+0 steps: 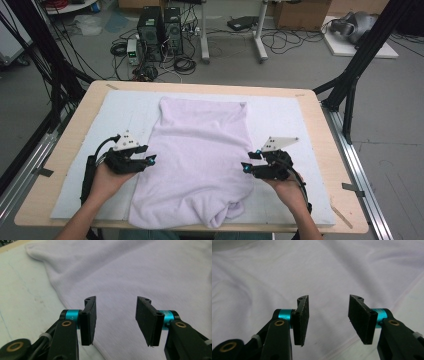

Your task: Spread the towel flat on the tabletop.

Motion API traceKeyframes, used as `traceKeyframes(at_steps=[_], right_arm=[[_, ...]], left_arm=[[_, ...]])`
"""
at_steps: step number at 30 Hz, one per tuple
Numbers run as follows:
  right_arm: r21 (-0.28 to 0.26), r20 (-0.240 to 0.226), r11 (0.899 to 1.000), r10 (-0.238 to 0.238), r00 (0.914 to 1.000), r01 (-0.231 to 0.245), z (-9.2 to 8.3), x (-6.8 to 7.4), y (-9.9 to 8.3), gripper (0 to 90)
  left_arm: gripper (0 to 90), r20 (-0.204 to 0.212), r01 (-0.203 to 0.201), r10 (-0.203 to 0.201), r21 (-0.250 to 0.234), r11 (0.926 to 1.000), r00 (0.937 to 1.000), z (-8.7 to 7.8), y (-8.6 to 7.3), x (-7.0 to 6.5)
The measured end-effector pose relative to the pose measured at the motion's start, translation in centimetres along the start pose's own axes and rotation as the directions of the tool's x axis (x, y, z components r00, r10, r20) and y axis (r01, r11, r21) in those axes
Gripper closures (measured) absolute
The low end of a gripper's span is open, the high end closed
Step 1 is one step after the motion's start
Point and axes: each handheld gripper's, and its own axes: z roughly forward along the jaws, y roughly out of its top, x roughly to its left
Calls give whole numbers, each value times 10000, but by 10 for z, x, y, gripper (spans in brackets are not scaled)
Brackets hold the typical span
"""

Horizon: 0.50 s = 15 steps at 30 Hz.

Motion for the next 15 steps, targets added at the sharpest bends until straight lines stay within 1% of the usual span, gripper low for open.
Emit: traceKeyframes(at_steps=[1,2,3,4,6,7,8,9,10,11,12,13,14,15], right_arm=[[61,-163,10000,49,9999,-48,2,4,-5,514],[160,-357,9999,41,9994,-35,4,8,-10,514],[218,-494,9998,15,9988,-4,7,11,-14,515],[299,-603,9996,25,9982,-7,9,15,-17,516],[537,-886,9986,65,9960,-18,16,19,-22,519],[756,-1062,9971,92,9943,-11,20,22,-24,532],[880,-1094,9961,2,9940,95,23,24,-26,548],[1075,-1093,9941,-34,9940,152,26,25,-27,569],[1197,-1134,9926,-71,9935,208,29,26,-28,607],[1348,-1226,9907,-40,9925,207,32,26,-28,662],[1399,-1260,9898,-103,9920,281,34,27,-29,715],[1317,-1233,9906,-199,9922,363,35,27,-29,792],[1328,-1342,9906,-156,9908,336,36,26,-29,854],[1357,-1562,9903,-91,9877,306,37,25,-29,868]], left_arm=[[531,126,45,-45,11,10000,9999,0,-6,-3],[543,295,97,-100,120,9999,9995,-1,-10,-6],[545,352,60,-70,280,9996,9994,-1,-14,-8],[546,470,54,-65,231,9997,9989,-1,-18,-11],[552,722,129,-156,382,9992,9973,0,-25,-12],[553,782,168,-207,501,9986,9967,1,-28,-12],[569,783,126,-179,677,9976,9968,3,-30,-12],[606,802,136,-206,864,9962,9966,5,-33,-12],[671,811,66,-151,1035,9946,9966,7,-35,-12],[703,773,15,-80,839,9965,9970,7,-36,-13],[757,870,71,-144,830,9965,9961,7,-36,-12],[805,869,49,-122,837,9965,9961,8,-36,-12],[840,838,40,-111,845,9964,9964,8,-35,-13],[855,862,24,-98,864,9963,9962,9,-34,-13]])
